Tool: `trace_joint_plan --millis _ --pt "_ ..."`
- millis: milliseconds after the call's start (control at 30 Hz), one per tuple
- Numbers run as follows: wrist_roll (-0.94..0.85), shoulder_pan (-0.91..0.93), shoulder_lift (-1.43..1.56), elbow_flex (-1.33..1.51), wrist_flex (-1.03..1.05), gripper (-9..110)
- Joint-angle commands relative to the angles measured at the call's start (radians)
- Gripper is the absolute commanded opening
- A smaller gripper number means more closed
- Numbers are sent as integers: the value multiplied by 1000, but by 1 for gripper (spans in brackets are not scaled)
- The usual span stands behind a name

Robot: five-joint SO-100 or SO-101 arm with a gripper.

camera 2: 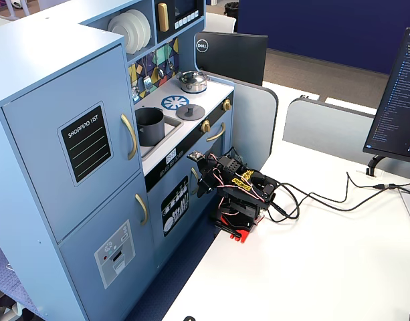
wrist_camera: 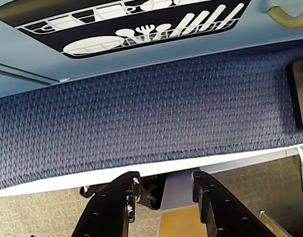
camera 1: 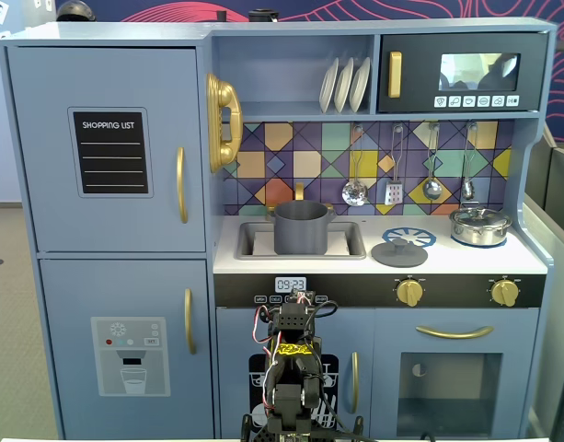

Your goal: Pick up the lid from the counter and put it on the gray recipient

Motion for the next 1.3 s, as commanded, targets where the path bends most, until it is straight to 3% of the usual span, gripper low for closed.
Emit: trace_joint_plan --millis 0,367,800,1133,1267 --pt "-20 25 -9 3 175 0" --pt "-17 32 -11 2 110 0" --pt "-241 264 -133 -502 -356 0" --pt "-241 518 -204 -509 -905 0" --pt "-163 580 -275 -442 -1154 19"
